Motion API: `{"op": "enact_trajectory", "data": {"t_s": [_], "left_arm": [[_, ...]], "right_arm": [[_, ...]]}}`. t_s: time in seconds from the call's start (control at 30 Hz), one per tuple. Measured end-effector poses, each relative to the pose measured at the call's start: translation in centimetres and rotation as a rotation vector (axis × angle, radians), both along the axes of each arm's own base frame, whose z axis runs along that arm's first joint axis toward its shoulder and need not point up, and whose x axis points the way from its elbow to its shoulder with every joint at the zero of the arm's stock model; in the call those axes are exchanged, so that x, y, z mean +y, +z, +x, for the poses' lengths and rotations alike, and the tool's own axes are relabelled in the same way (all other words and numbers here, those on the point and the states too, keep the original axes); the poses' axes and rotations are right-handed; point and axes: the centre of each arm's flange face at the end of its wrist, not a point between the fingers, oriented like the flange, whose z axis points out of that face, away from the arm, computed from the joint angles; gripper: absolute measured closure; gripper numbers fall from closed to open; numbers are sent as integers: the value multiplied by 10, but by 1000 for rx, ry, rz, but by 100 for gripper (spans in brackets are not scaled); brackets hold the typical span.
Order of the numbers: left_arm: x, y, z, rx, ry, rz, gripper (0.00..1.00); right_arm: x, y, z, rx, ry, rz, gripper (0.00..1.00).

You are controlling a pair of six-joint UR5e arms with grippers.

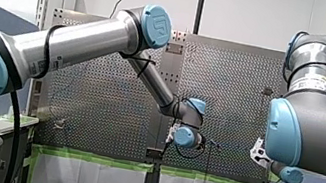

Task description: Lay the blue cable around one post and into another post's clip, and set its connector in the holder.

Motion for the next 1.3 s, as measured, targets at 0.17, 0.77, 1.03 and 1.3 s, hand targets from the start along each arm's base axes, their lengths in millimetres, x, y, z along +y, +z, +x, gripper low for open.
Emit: {"op": "enact_trajectory", "data": {"t_s": [0.17, 0.77, 1.03, 1.3], "left_arm": [[0, 0, 0, 1, 1, 0, 0], [-4, -2, -2, 52, -41, -82, 0], [-5, -2, -4, 87, -43, -137, 0], [-2, -3, -1, 116, -20, -188, 0]], "right_arm": [[0, 0, 0, 0, 0, 0, 100], [6, -5, 1, 37, -2, 37, 100], [14, -10, 8, 87, 31, 72, 100], [18, 11, 19, 144, 93, 68, 100]]}}
